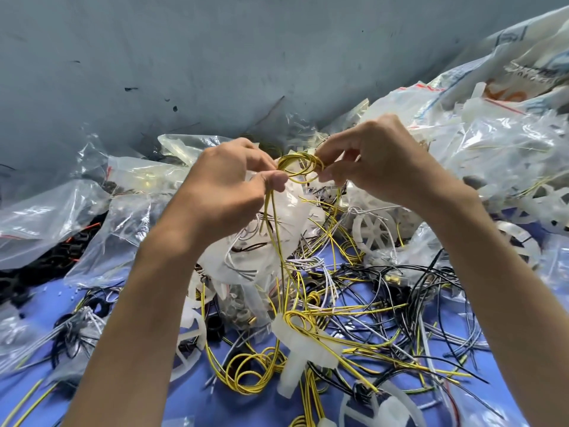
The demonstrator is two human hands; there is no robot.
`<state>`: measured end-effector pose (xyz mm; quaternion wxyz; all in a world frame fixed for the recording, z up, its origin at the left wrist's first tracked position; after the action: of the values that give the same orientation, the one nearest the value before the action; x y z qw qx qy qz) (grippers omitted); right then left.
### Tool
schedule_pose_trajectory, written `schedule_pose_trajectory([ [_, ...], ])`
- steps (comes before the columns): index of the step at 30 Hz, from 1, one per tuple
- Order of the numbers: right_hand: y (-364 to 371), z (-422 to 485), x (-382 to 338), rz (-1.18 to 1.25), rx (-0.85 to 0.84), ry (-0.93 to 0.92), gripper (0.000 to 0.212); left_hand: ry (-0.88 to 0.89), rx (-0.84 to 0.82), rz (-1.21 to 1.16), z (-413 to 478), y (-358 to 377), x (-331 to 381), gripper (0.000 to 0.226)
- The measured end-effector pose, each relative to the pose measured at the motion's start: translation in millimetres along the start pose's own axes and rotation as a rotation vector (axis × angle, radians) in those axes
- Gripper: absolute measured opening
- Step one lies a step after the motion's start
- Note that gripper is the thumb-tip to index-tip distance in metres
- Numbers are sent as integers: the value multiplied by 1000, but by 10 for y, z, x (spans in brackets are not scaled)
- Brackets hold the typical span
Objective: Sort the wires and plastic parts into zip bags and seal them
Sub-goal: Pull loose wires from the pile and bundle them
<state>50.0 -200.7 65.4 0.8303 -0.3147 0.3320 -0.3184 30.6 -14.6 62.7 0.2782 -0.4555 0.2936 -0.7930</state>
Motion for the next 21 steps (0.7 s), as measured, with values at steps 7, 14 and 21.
schedule_pose_trajectory([
  [7, -24, 3, 35, -36, 195, 50, 9, 45, -123, 1, -45, -29, 29, 21],
  [14, 10, 14, 83, 19, 323, 126, 8, 110, -178, -7, -77, -21, 141, 20],
  [21, 49, 27, -99, 187, 171, 29, 14, 112, -188, -230, -104, -127, 112, 14],
])
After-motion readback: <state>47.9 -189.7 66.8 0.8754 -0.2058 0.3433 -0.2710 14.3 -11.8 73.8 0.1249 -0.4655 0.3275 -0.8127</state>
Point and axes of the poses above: each hand's wrist, its own z-axis towards the middle knuckle, its own y-axis out of the palm, x = y × z, the point moved 2 cm from there along z, towards the middle knuckle, and after that the axes turned 1 degree about -y, right-handed, at the moved point
